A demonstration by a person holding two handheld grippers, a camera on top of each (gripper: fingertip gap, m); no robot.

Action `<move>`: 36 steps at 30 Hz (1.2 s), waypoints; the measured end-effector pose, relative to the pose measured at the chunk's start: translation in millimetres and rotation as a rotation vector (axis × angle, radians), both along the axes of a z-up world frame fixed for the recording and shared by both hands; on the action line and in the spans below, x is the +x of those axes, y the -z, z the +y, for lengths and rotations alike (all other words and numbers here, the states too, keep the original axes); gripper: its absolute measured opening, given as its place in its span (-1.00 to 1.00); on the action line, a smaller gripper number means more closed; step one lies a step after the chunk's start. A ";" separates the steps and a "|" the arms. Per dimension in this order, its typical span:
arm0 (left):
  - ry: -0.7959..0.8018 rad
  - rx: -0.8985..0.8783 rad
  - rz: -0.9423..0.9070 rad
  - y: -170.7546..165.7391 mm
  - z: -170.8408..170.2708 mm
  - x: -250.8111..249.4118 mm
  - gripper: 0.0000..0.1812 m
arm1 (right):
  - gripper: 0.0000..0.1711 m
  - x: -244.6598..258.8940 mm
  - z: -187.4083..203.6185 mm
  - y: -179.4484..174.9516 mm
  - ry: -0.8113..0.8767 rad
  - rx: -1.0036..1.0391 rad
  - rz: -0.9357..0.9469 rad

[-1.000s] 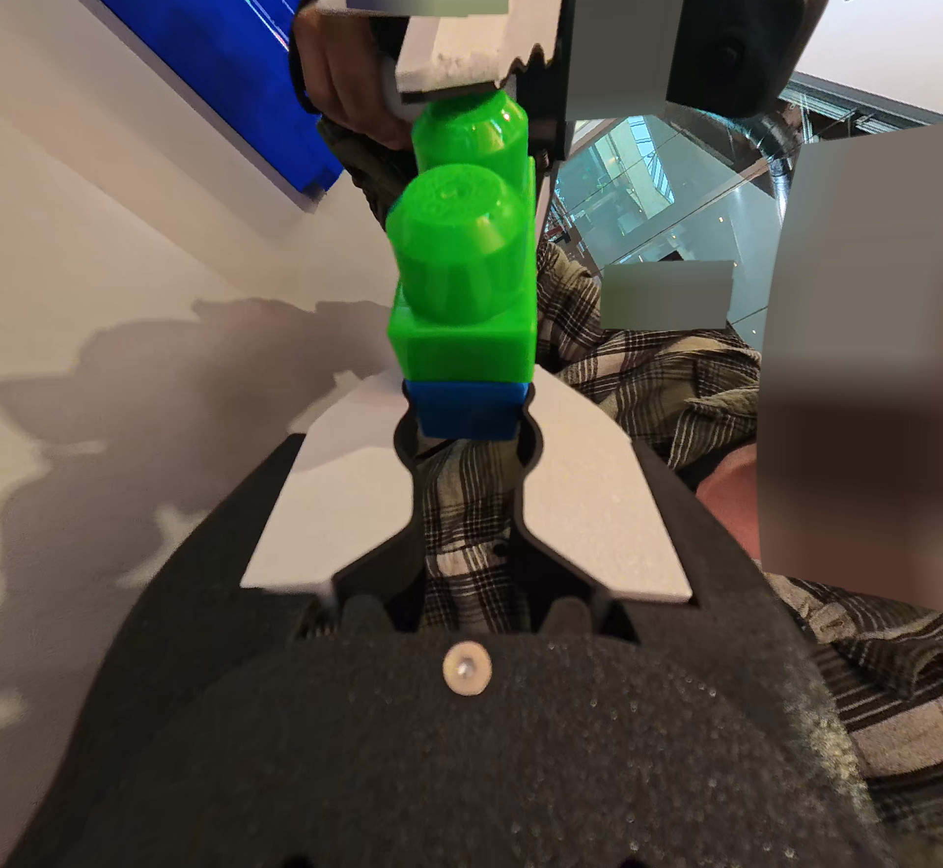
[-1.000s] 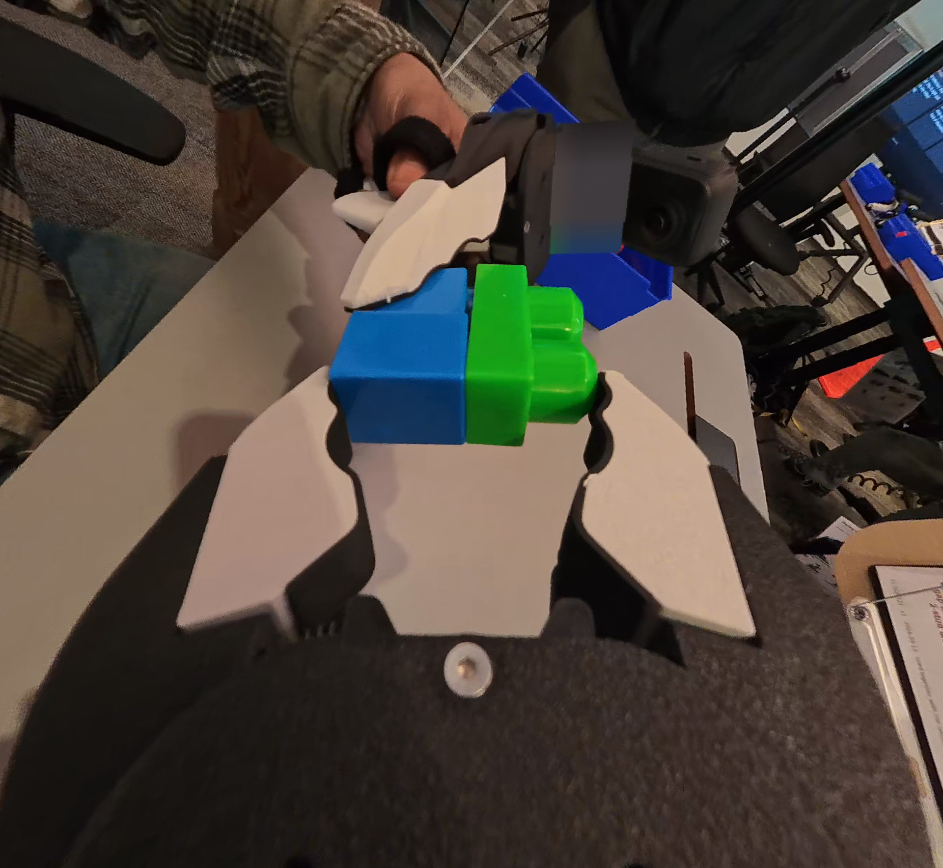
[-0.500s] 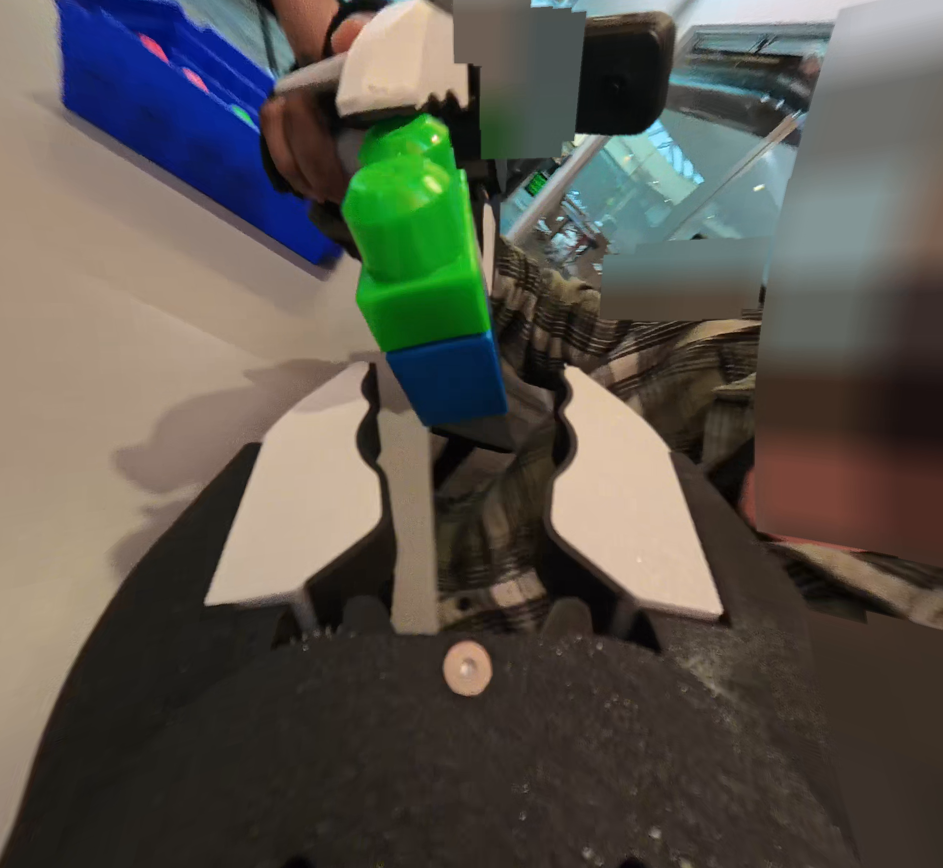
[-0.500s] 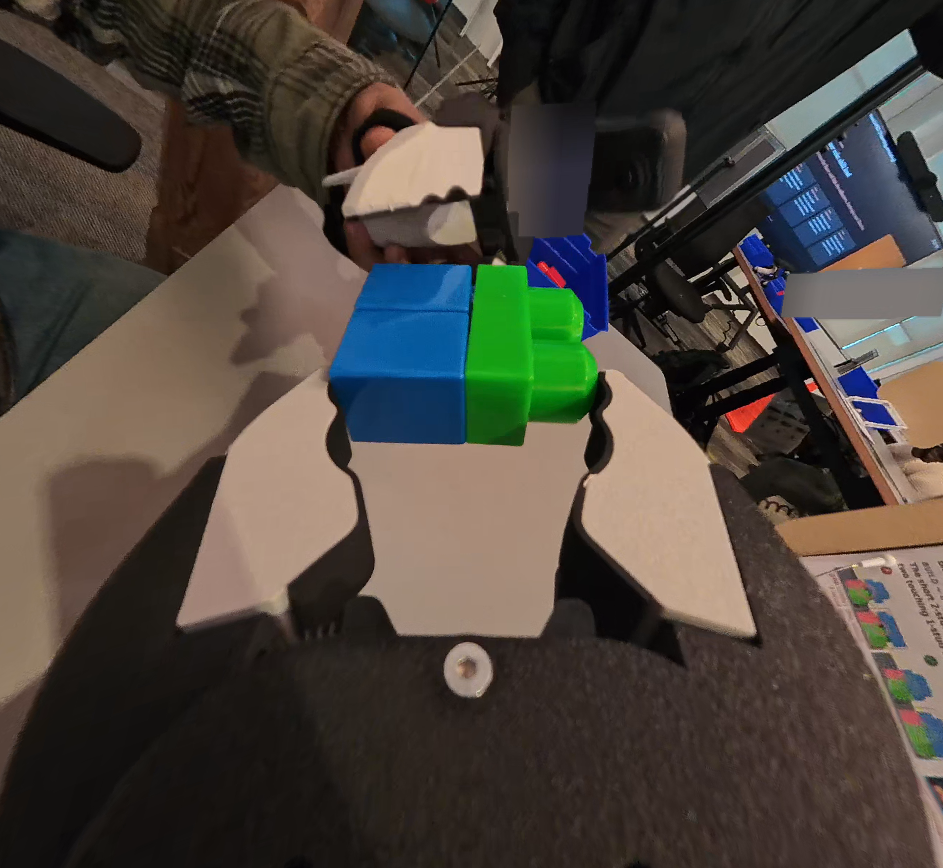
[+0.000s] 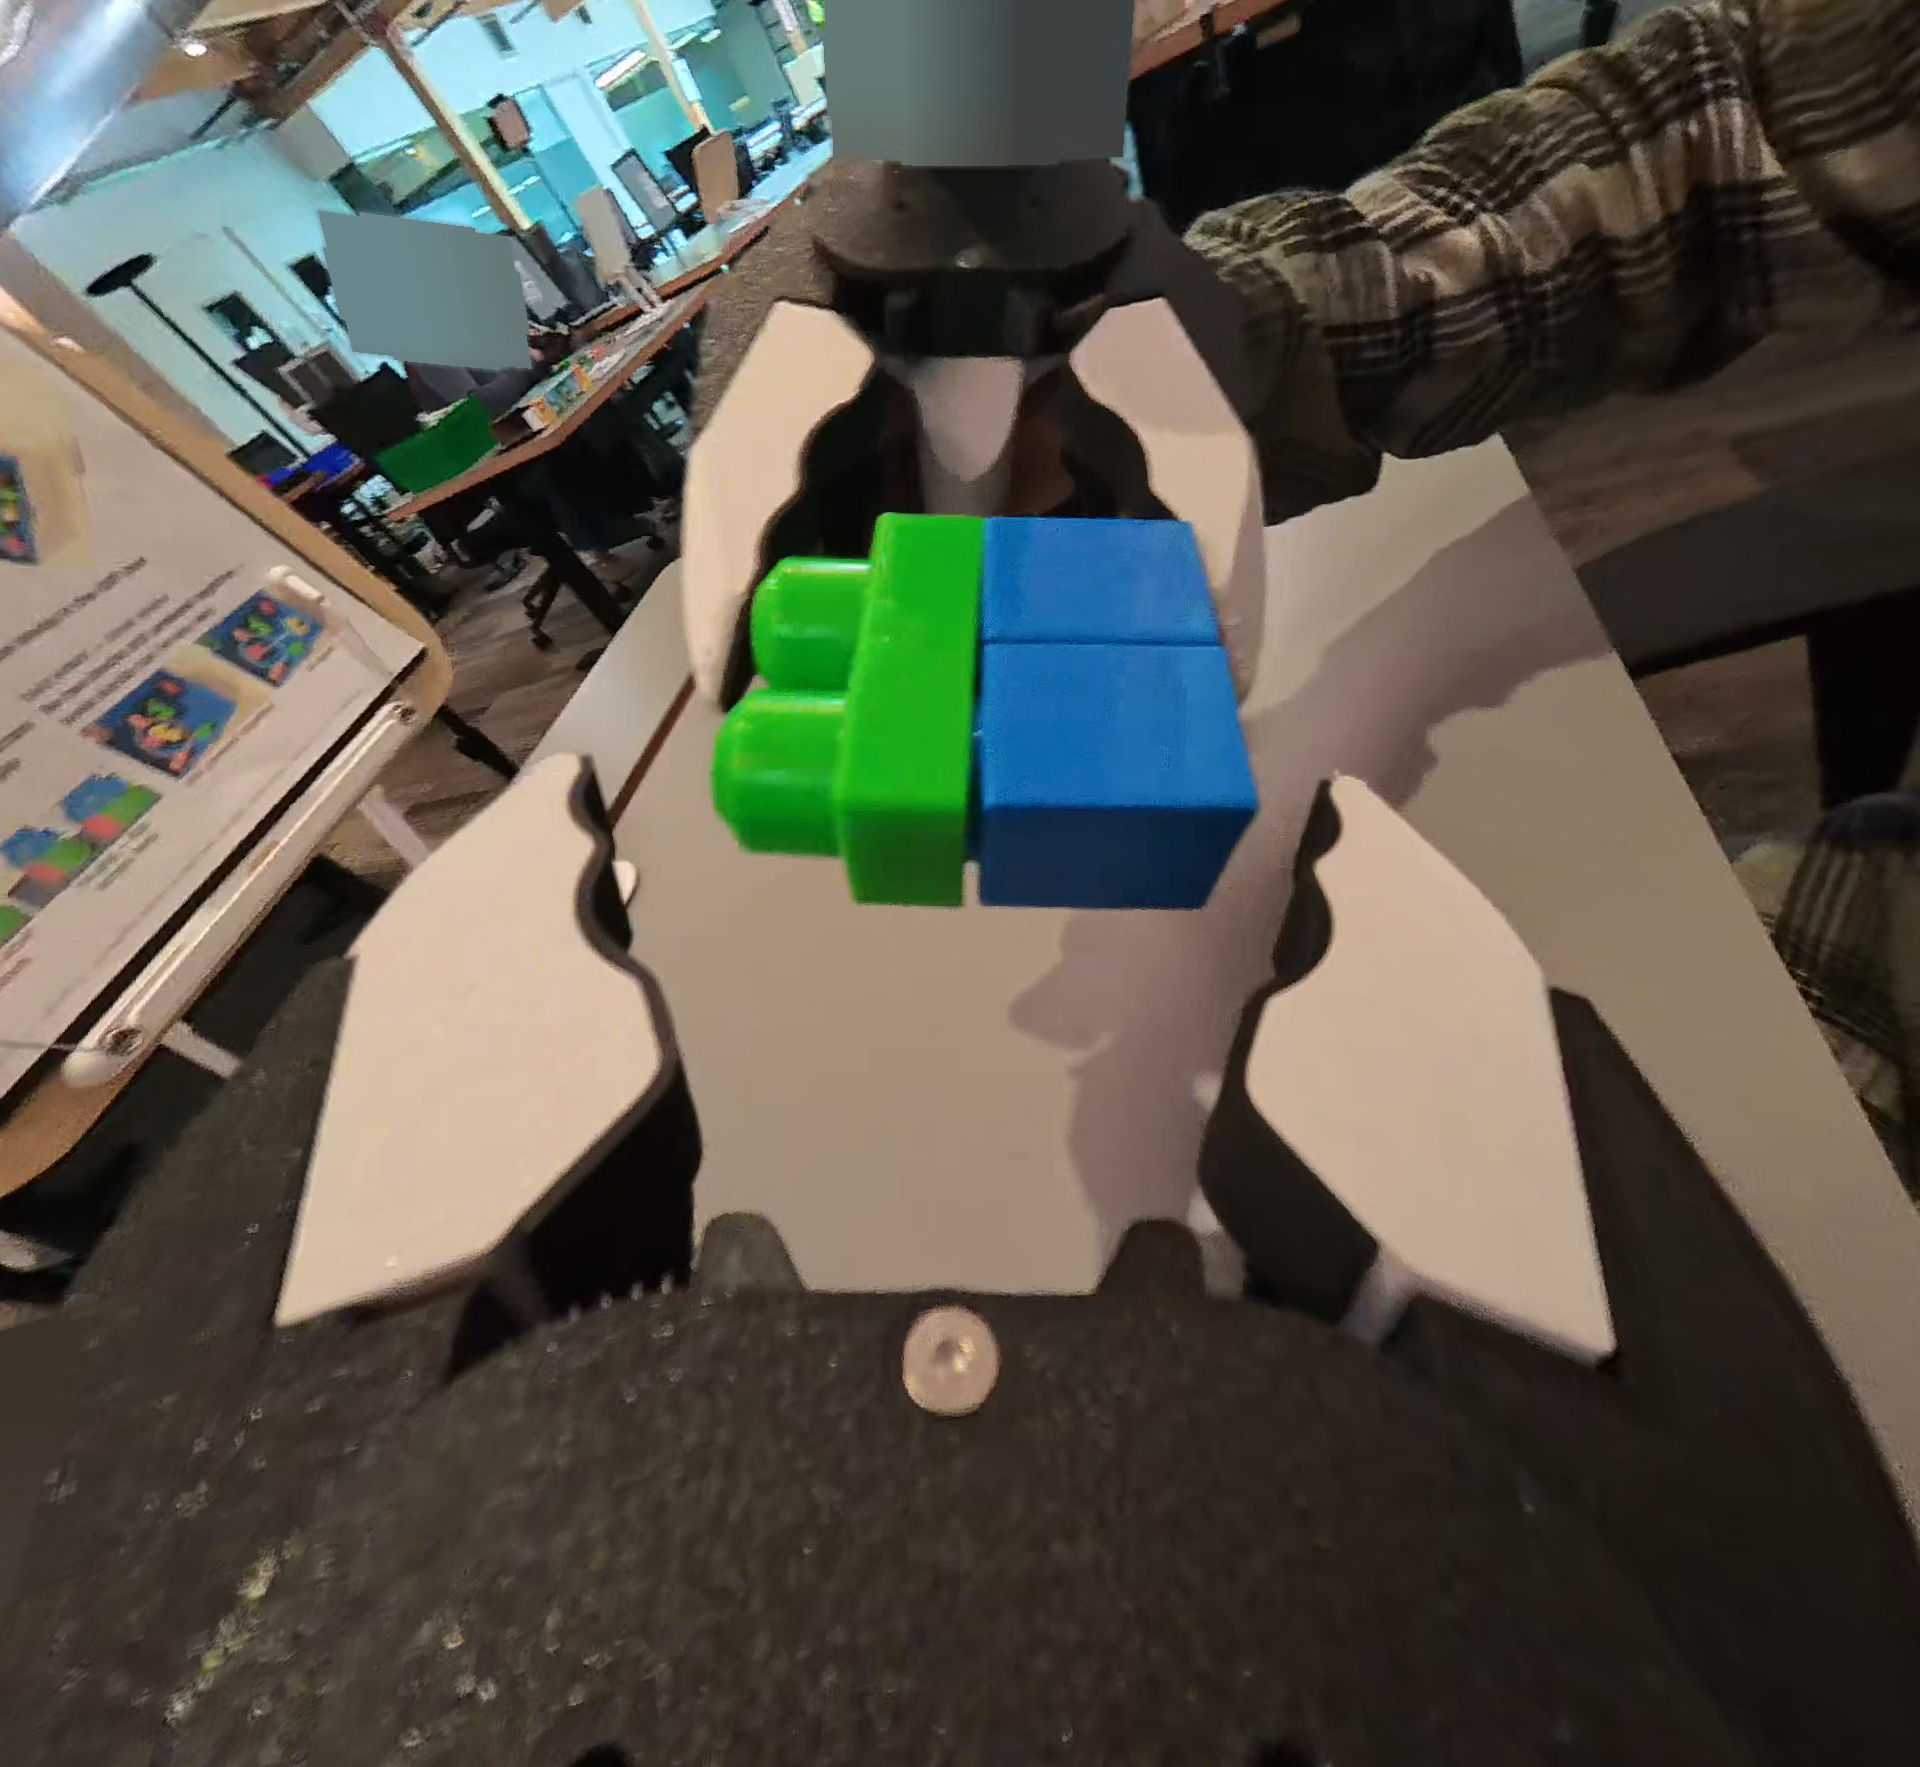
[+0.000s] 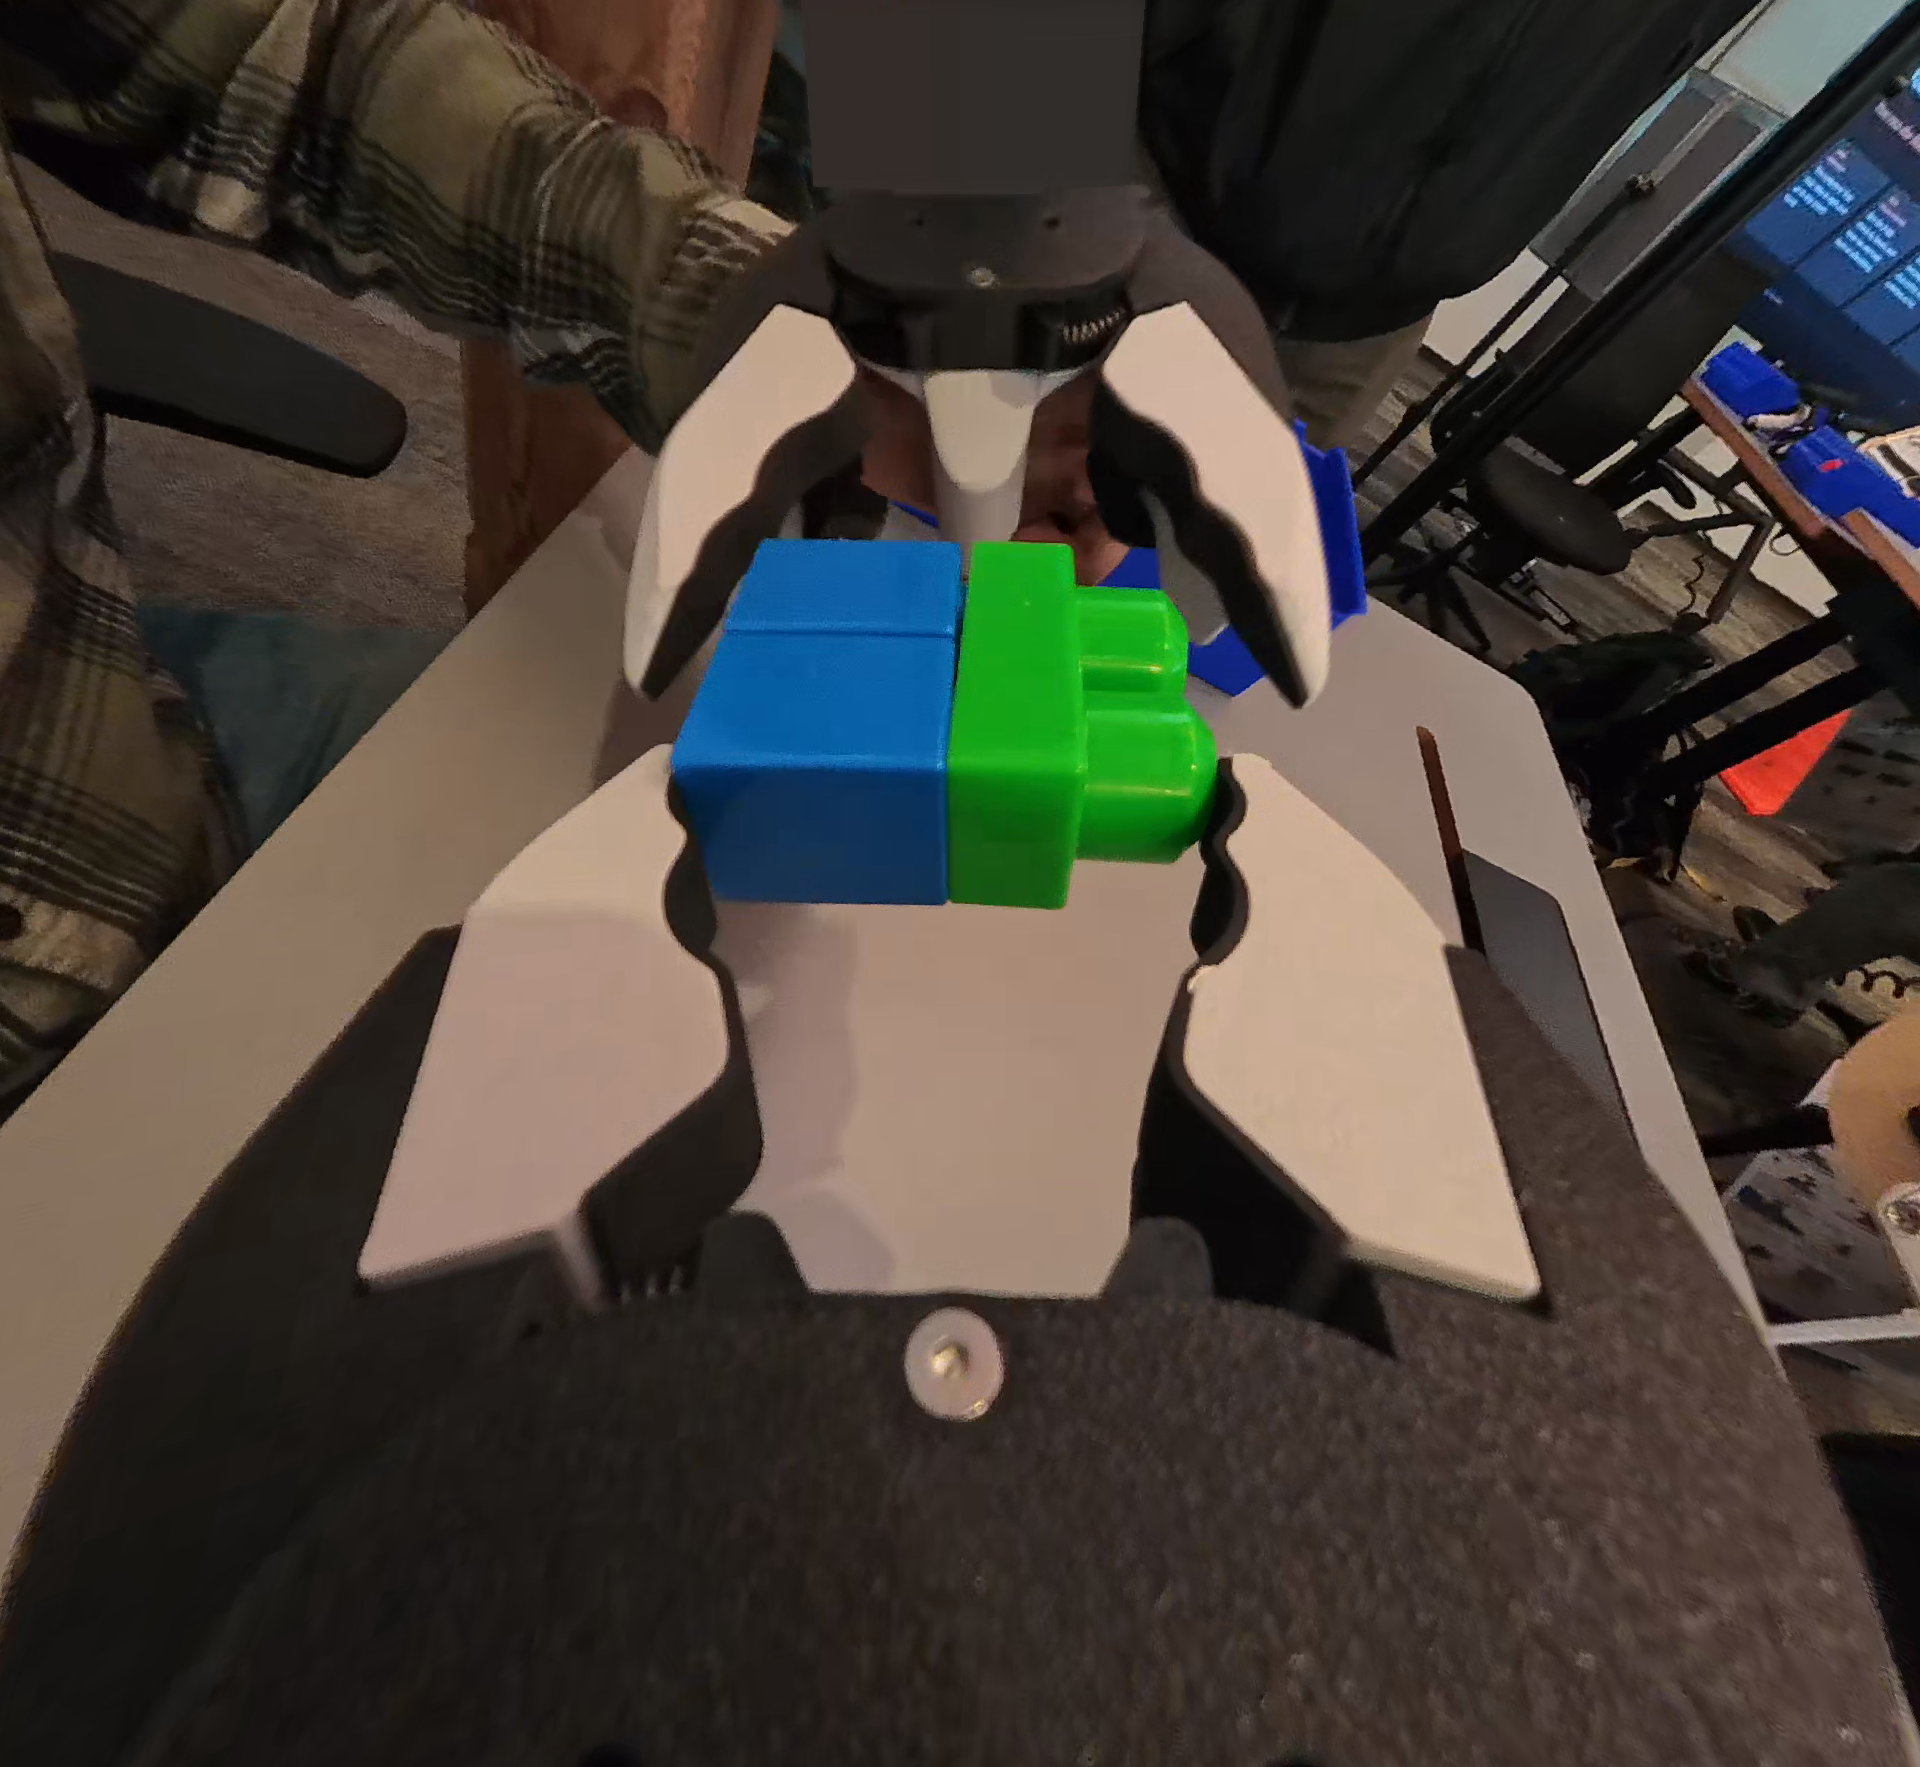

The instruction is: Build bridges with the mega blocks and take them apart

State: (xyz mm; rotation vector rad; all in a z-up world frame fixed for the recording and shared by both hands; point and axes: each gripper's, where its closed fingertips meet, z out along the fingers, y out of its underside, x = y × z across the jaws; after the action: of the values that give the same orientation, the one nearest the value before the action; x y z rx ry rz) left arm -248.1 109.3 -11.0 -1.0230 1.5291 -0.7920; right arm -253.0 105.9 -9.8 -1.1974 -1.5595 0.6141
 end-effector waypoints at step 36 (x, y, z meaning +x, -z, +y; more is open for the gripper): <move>0.329 -1.106 -0.188 -25.3 -15.6 -8.5 -0.07 | 0.06 4.9 3.1 -9.8 0.040 0.348 0.007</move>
State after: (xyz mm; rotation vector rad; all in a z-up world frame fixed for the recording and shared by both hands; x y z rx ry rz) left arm -256.5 93.7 14.3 -1.4043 1.0493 -2.0228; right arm -248.1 108.9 0.0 -0.9588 -1.5562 0.3031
